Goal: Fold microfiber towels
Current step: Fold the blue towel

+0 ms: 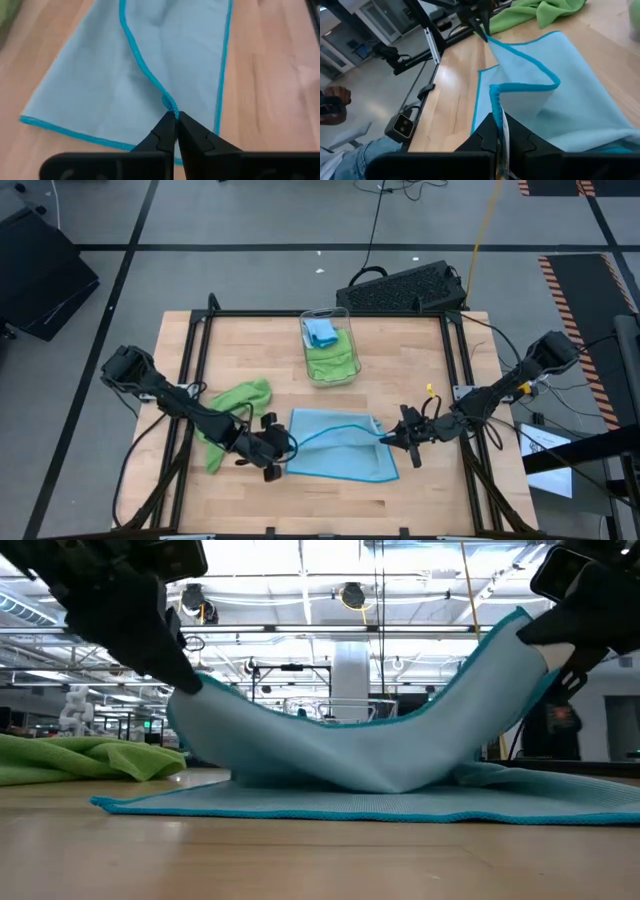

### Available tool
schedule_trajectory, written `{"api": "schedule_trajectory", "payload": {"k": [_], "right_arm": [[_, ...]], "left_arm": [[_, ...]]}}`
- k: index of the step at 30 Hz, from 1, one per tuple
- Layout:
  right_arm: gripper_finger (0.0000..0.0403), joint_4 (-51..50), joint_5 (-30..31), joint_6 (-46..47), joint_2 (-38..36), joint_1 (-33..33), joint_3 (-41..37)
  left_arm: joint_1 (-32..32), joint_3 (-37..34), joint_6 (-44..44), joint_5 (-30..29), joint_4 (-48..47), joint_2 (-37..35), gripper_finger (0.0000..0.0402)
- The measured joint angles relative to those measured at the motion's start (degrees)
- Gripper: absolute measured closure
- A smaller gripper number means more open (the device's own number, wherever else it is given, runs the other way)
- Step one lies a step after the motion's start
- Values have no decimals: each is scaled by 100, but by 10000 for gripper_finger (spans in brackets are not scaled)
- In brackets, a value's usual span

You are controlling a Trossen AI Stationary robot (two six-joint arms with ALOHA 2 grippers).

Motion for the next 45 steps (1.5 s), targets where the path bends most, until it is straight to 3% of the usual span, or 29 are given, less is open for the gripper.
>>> {"api": "schedule_trajectory", "payload": {"k": [23, 27, 36, 45], "right_arm": [[388, 230, 15, -50, 10, 0, 2], [388, 211, 16, -87, 10, -2, 2], [387, 183, 17, -111, 10, -2, 2], [387, 51, 15, -111, 10, -2, 2]], "left_arm": [[-146, 2, -532, 39, 49, 384, 395], [-193, 0, -599, 51, 212, 382, 361], [-211, 2, -721, 412, 310, 382, 231], [-208, 1, -583, 150, 76, 382, 202]]}}
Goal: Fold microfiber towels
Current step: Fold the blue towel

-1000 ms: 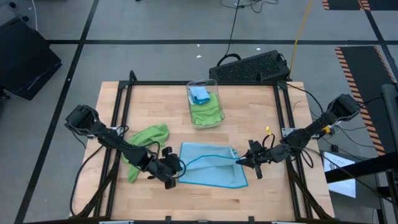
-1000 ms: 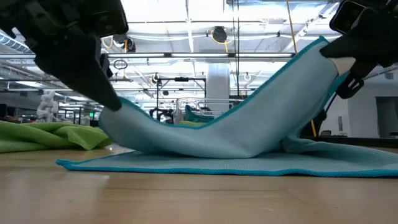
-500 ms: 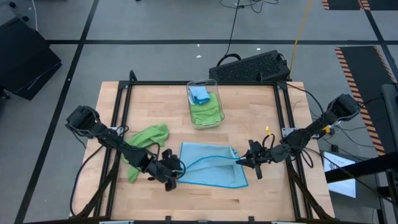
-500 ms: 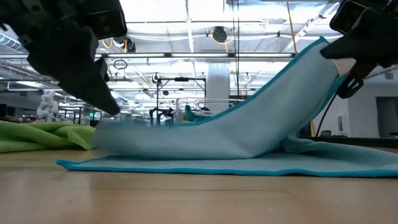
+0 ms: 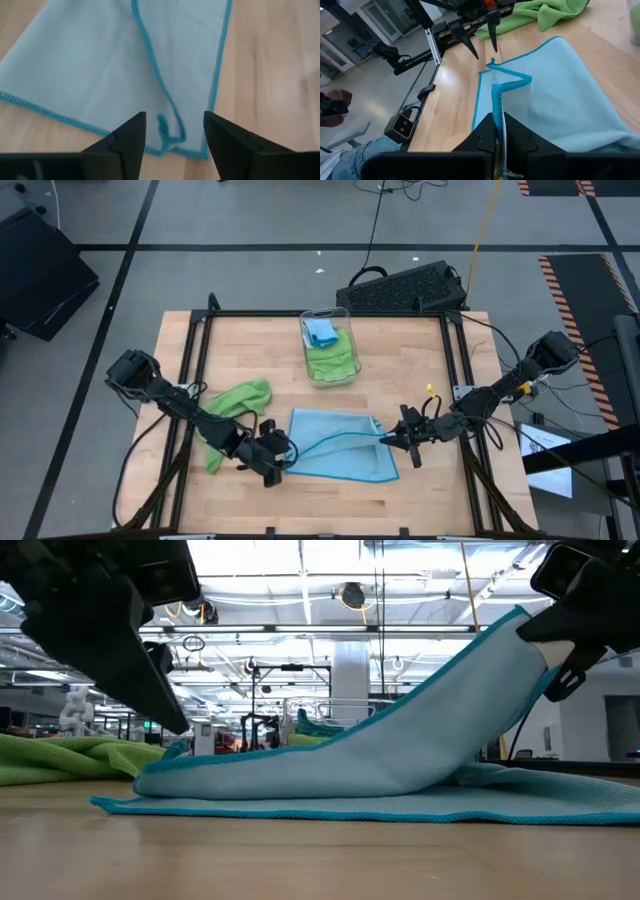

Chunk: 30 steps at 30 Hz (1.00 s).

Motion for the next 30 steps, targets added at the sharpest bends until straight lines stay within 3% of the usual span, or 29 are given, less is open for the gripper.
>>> {"api": "schedule_trajectory", "payload": {"k": [5, 17, 30], "right_arm": [[387, 1, 0, -60, 0, 0, 0], [387, -50, 0, -90, -4, 0, -2], [387, -69, -13, -19, -4, 0, -2]], "left_arm": [[-12, -1, 12, -10, -265, 0, 202], [-123, 12, 193, 428, 216, 535, 210], [-246, -1, 529, 442, 425, 629, 393]]}}
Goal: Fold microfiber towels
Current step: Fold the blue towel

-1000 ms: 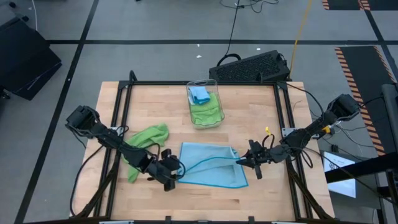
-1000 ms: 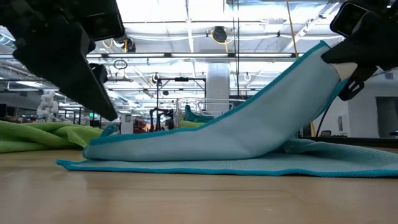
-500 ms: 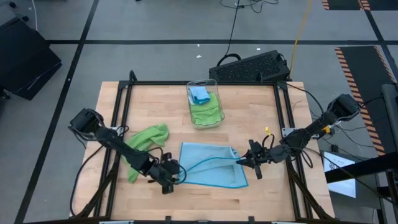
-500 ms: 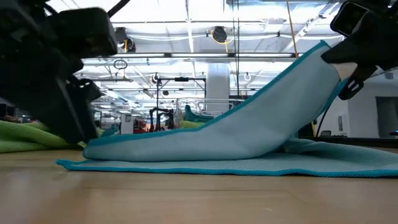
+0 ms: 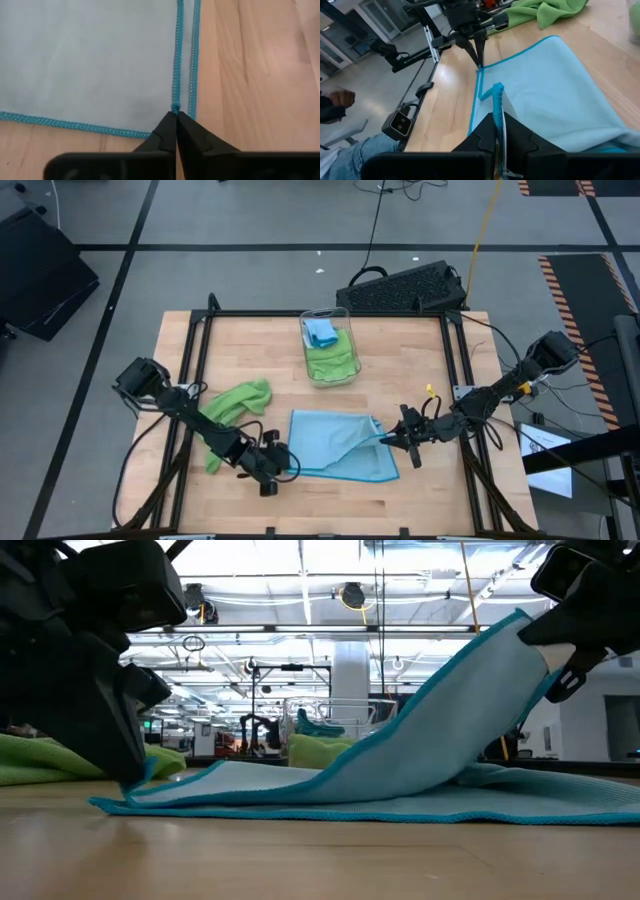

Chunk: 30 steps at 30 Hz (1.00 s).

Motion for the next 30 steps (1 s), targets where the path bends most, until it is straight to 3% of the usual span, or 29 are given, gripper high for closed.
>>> {"api": "schedule_trajectory", "payload": {"k": [13, 23, 30], "right_arm": [[376, 31, -414, 172, 0, 0, 0], [275, -69, -1269, 361, 0, 4, 0], [215, -877, -2087, 1092, 0, 7, 0]], "left_arm": [[-1, 0, -5, 0, -93, 0, 367], [-2, 0, 53, -1, -99, 0, 366], [-7, -2, 114, 1, -31, 0, 366]]}}
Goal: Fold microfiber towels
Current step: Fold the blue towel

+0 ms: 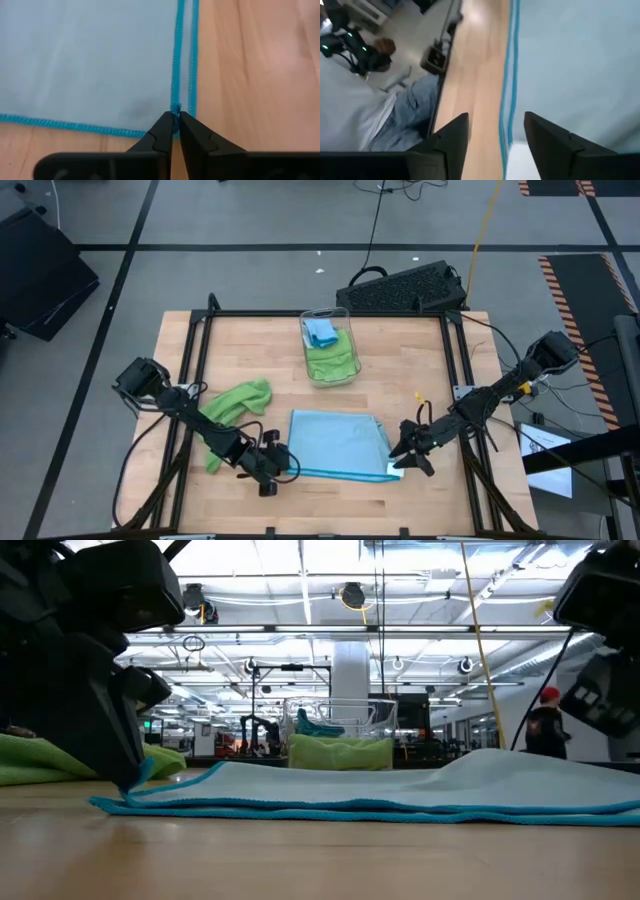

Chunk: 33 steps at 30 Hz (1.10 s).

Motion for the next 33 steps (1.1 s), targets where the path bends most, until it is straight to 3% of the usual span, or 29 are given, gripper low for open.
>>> {"api": "schedule_trajectory", "payload": {"k": [4, 7, 12, 17, 25, 29, 33], "right_arm": [[210, -313, 279, 64, 0, 8, 0], [215, -710, 888, 12, 2, 46, -1], [228, -1198, 2024, -459, 4, 48, -1], [237, -1104, 2974, -671, 2, 48, -2], [253, -767, 3200, -641, 422, 183, -4], [257, -131, 3443, -888, 1023, 174, -4], [257, 212, 3933, -975, 1649, 23, 88]], "left_arm": [[59, -2, 397, -2, 432, -2, 366], [195, -2, 864, -34, 905, -39, 366], [710, 2, 1365, -606, 1463, 33, 366], [1310, -3, 1403, 257, 1655, 544, 366], [1410, 66, 1601, 355, -146, 633, 366], [1440, 8, 2410, -151, -925, 218, 366], [1549, -70, 3129, -196, -1023, -493, 366]]}}
